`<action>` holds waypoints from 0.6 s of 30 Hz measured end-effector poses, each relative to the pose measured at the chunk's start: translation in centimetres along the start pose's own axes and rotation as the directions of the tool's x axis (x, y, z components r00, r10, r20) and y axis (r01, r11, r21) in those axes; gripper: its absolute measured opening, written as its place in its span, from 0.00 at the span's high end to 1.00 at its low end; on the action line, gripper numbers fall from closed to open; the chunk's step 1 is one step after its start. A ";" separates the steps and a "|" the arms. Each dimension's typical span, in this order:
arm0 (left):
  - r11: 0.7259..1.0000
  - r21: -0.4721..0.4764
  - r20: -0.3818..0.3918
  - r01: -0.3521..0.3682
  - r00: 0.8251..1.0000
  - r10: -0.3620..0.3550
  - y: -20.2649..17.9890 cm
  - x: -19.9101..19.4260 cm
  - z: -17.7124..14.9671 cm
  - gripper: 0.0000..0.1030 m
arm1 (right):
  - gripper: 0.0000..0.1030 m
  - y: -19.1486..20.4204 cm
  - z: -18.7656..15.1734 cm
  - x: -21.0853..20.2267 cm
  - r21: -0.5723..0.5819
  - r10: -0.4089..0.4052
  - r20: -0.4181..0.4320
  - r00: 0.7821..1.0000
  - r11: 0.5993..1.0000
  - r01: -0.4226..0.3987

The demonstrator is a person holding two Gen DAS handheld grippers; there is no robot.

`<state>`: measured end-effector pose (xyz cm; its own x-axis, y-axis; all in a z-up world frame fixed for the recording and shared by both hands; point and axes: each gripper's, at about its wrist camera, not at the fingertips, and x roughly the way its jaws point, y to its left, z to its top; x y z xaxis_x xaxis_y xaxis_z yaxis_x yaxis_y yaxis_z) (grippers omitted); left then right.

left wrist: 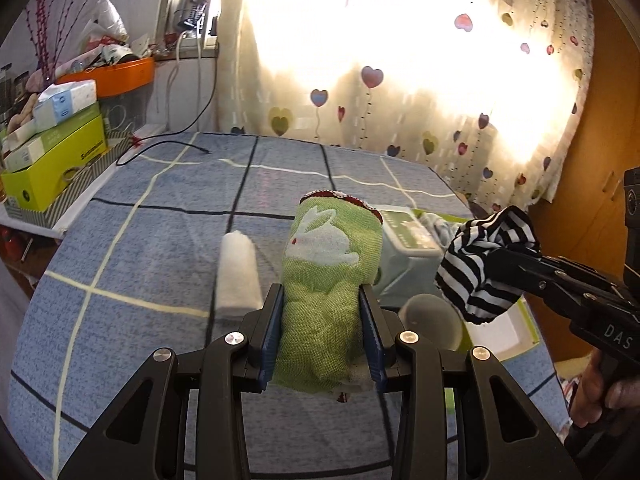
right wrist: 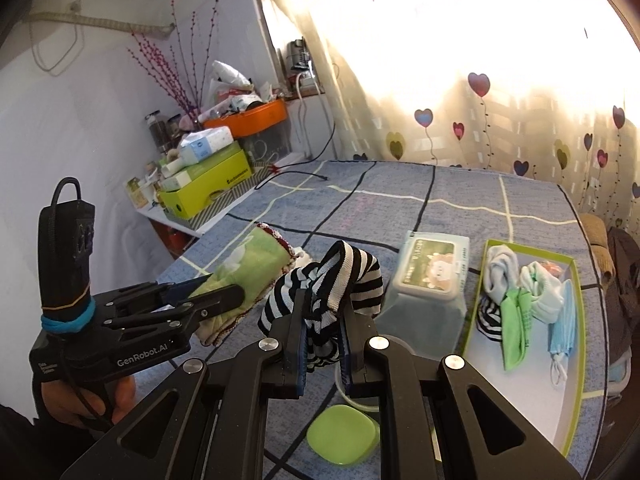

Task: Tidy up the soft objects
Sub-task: 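Carry the green towel roll and striped sock over the tray with both grippers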

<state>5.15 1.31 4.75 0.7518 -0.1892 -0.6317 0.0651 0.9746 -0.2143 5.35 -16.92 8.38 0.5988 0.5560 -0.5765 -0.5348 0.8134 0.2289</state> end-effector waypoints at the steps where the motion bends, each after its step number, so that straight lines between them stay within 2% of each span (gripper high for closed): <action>1: 1.000 0.004 0.000 0.006 1.000 -0.006 -0.4 0.0 0.0 0.64 | 0.88 -0.2 0.0 -0.2 0.003 -0.005 0.003 1.000 1.000 0.005; 18: 0.992 0.078 -0.004 0.101 0.995 -0.101 -6.3 0.4 0.6 0.64 | 0.88 -3.8 -1.6 -4.1 0.061 -0.095 0.039 0.995 0.994 0.093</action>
<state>5.49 -4.87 6.31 0.7386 -0.2876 -0.6097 0.1922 0.9567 -0.2185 4.01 -22.59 8.63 0.6695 0.4822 -0.5650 -0.4397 0.8704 0.2217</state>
